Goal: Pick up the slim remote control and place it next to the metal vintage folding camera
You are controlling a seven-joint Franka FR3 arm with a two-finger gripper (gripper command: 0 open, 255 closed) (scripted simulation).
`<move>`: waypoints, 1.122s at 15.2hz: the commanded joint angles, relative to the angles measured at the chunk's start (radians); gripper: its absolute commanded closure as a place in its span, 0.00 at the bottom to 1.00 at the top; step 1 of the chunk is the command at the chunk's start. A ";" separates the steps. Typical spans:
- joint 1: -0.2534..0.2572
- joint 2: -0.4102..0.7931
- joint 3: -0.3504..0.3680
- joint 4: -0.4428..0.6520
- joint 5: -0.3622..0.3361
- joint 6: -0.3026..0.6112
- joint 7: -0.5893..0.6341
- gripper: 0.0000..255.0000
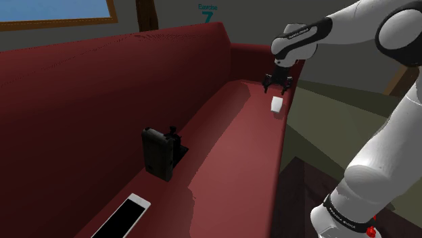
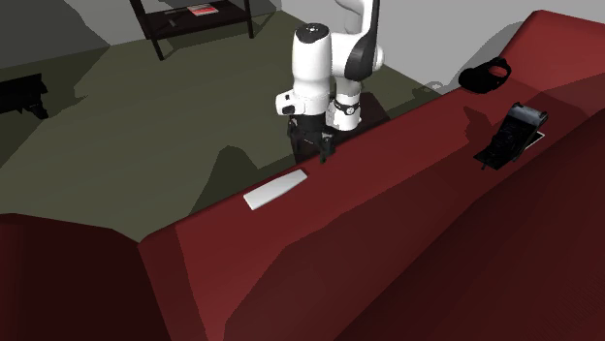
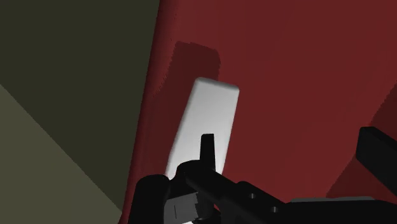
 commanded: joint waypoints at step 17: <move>-0.122 0.357 -0.051 0.164 0.203 0.132 0.022 0.00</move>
